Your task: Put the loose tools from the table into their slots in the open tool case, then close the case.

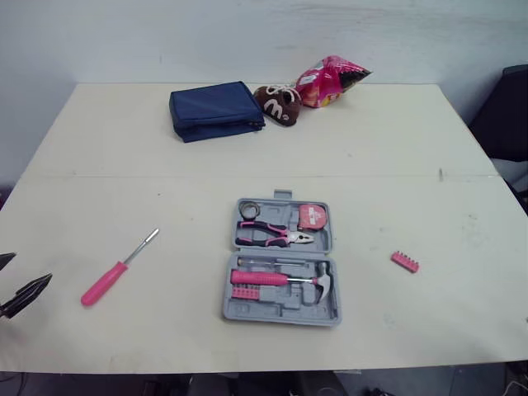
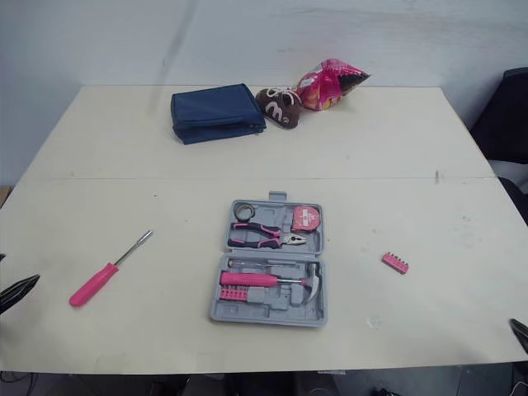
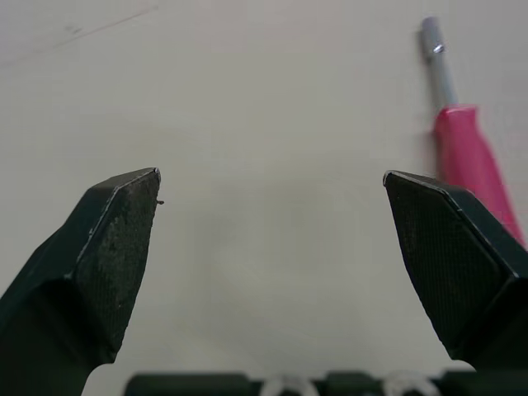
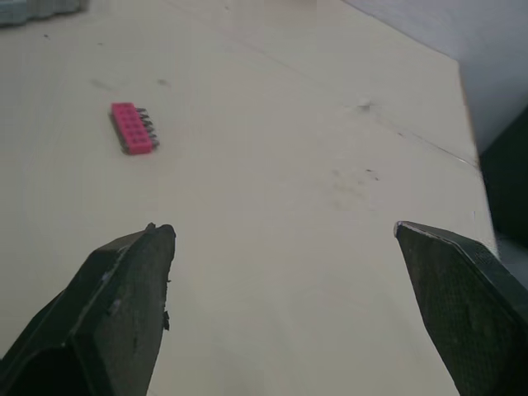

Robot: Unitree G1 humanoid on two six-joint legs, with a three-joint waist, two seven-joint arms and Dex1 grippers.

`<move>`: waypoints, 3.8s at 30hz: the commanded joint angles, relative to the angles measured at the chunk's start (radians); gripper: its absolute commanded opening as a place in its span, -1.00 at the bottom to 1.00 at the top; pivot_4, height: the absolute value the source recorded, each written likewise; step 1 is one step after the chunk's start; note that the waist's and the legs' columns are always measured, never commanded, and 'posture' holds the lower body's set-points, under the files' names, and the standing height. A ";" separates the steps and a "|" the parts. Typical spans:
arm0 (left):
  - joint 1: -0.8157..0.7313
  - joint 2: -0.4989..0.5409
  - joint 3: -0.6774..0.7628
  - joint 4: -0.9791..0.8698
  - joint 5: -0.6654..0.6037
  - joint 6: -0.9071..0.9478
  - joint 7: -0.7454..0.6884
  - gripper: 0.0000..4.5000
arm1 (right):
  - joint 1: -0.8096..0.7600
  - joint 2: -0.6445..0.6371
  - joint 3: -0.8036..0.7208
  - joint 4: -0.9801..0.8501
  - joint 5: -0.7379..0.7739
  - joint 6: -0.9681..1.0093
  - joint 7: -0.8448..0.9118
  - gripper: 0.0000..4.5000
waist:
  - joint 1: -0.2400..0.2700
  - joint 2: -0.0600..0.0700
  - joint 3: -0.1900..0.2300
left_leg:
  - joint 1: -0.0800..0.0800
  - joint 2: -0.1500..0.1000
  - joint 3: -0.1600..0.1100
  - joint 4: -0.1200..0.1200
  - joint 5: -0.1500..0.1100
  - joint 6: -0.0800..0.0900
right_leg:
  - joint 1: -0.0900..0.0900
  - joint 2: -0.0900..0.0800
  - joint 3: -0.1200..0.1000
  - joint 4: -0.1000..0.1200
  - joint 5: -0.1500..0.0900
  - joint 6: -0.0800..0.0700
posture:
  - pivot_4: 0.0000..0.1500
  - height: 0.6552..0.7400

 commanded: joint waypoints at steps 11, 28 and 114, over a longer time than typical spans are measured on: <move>-0.177 -0.065 -0.428 -0.762 -0.196 0.377 0.032 0.95 | -0.195 -0.096 0.331 -0.304 -0.121 0.422 -0.263 1.00 | 0.005 0.002 0.001 | -0.003 0.000 0.001 0.006 0.001 0.001 | -0.001 0.002 0.002 0.000 0.001 0.004 | 1.00 1.00; -0.375 -0.060 -0.615 -0.940 -0.307 0.572 -0.014 0.95 | -0.378 -0.113 0.475 -0.008 -0.225 0.354 -0.122 1.00 | 0.002 0.007 0.005 | -0.002 0.001 0.001 0.022 0.002 0.002 | 0.000 0.007 0.006 0.013 0.000 0.006 | 1.00 1.00; -0.152 -0.020 -0.566 -0.899 -0.182 0.446 -0.099 1.00 | -0.950 -0.166 1.264 -0.990 -0.048 1.498 -0.554 -0.65 | -0.005 0.002 0.011 | -0.026 0.002 -0.001 0.031 0.004 0.003 | -0.027 0.003 0.004 0.028 -0.001 0.006 | 1.00 1.00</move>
